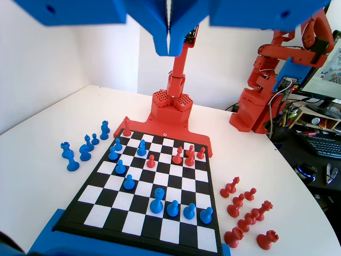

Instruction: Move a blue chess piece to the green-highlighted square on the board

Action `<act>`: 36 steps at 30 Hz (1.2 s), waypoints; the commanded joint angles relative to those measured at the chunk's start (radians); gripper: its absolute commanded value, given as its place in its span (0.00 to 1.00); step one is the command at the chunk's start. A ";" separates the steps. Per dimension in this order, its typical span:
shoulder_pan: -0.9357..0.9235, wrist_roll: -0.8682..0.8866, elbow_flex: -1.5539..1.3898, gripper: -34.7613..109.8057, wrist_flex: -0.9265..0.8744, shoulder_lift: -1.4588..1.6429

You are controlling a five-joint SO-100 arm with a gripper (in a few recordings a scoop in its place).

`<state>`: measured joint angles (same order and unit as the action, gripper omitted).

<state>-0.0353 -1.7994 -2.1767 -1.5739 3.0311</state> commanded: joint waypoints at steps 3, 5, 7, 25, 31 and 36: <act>0.000 -0.005 0.000 0.25 0.003 0.023; 0.000 -0.005 0.000 0.25 0.003 0.023; 0.000 -0.005 0.000 0.25 0.003 0.023; 0.000 -0.005 0.000 0.26 0.003 0.023; 0.003 -0.005 0.000 0.26 0.003 0.023; 0.005 -0.005 0.000 0.25 0.002 0.023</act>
<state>-0.0215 -1.7994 -2.1767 -1.5739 3.0311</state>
